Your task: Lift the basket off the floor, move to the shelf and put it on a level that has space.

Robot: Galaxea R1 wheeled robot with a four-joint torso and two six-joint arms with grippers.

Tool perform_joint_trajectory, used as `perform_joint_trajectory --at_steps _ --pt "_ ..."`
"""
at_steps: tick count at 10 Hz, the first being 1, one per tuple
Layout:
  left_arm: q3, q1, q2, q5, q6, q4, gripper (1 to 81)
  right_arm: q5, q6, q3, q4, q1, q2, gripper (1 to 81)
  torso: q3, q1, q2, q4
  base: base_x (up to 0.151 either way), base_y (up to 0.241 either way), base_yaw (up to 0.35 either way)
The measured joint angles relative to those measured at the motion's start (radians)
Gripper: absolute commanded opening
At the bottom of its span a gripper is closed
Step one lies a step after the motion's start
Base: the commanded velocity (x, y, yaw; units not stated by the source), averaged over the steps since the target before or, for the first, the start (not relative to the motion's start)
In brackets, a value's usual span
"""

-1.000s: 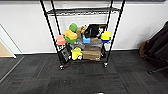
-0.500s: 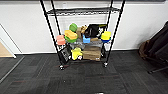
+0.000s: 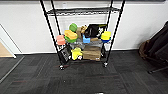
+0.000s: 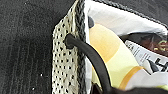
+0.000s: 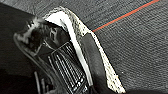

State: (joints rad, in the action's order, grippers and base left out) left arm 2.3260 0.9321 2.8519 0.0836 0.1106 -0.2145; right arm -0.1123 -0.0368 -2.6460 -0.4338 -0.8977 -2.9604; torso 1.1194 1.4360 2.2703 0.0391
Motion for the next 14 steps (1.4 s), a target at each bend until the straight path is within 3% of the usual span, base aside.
perform_joint_trajectory --at_steps 6,14 --pt "-0.059 -0.001 -0.059 0.001 0.003 0.001 1.0 0.046 0.004 0.175 -0.023 -0.025 0.059 1.0 0.0 -0.005 -0.008 0.0 0.0 0.0 0.0" --pt "-0.165 -0.032 -0.116 -0.009 0.018 0.001 1.0 0.145 0.025 0.412 -0.083 -0.029 0.198 1.0 0.001 -0.168 -0.266 0.0 0.0 0.0 0.0"
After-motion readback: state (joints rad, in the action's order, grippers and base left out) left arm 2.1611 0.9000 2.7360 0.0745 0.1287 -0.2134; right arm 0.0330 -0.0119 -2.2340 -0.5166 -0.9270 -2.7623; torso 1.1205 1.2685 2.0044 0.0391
